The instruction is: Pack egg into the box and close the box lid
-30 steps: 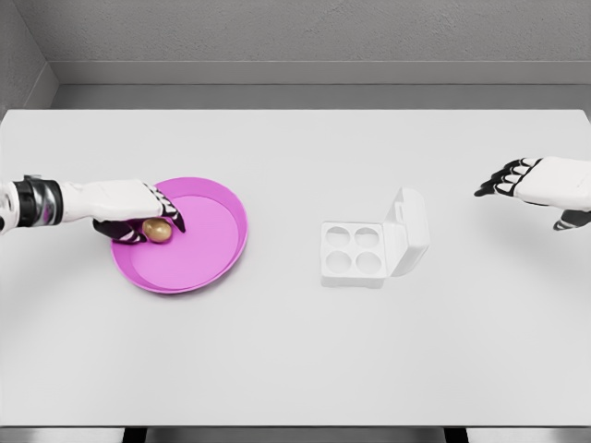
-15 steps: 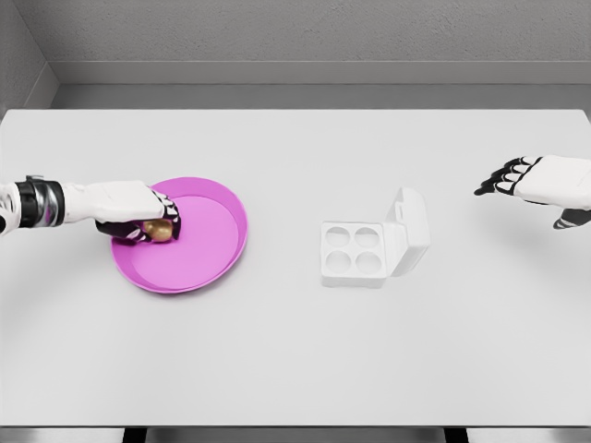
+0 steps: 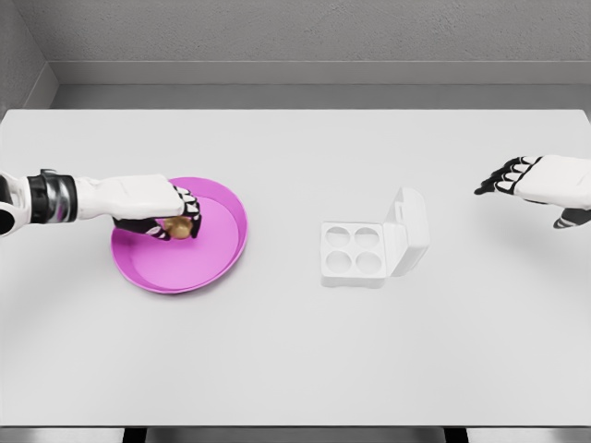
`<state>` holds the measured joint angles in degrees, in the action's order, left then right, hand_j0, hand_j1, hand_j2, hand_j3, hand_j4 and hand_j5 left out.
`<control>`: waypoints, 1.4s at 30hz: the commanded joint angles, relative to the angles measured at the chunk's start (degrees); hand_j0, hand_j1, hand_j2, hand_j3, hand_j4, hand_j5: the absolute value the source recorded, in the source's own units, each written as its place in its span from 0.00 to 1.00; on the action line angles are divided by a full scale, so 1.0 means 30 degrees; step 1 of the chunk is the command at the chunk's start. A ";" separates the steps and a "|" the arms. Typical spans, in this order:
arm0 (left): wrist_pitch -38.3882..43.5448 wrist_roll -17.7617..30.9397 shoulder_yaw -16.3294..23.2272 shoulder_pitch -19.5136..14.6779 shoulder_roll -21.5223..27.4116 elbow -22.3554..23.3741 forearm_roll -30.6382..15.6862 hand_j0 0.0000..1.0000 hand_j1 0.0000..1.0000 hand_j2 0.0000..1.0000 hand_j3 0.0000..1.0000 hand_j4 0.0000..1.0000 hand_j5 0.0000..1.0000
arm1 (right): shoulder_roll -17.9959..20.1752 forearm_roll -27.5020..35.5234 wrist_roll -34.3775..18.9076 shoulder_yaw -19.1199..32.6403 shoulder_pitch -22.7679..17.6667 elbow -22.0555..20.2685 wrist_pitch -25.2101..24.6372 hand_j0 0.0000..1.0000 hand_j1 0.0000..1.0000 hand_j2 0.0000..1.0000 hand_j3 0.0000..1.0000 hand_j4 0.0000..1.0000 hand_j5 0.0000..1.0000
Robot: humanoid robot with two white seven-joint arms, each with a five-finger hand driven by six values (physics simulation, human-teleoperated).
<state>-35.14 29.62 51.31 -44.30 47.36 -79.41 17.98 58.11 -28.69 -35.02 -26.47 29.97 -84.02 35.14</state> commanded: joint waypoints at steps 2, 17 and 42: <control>0.0047 -0.0175 -0.0022 -0.0029 -0.0025 -0.0279 -0.0573 0.35 0.35 0.35 0.35 0.35 0.35 | 0.0026 0.0070 0.0007 0.0006 0.0000 -0.0001 -0.0045 1.00 1.00 1.00 1.00 1.00 1.00; 0.0047 -0.0967 0.0008 -0.0469 -0.1079 -0.1480 -0.1364 0.34 0.34 0.34 0.34 0.34 0.34 | -0.0003 0.0070 0.0007 -0.0023 0.0029 -0.0001 -0.0045 1.00 1.00 1.00 1.00 1.00 1.00; 0.0047 -0.0908 0.1296 -0.1875 -0.7466 -0.1978 -0.0807 0.34 0.34 0.34 0.34 0.34 0.34 | -0.0003 0.0070 0.0007 -0.0140 0.0059 -0.0031 -0.0045 1.00 1.00 1.00 1.00 1.00 1.00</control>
<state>-35.19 26.97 55.14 -50.10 26.79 -85.33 15.63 58.04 -28.69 -35.02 -26.91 30.23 -84.10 35.14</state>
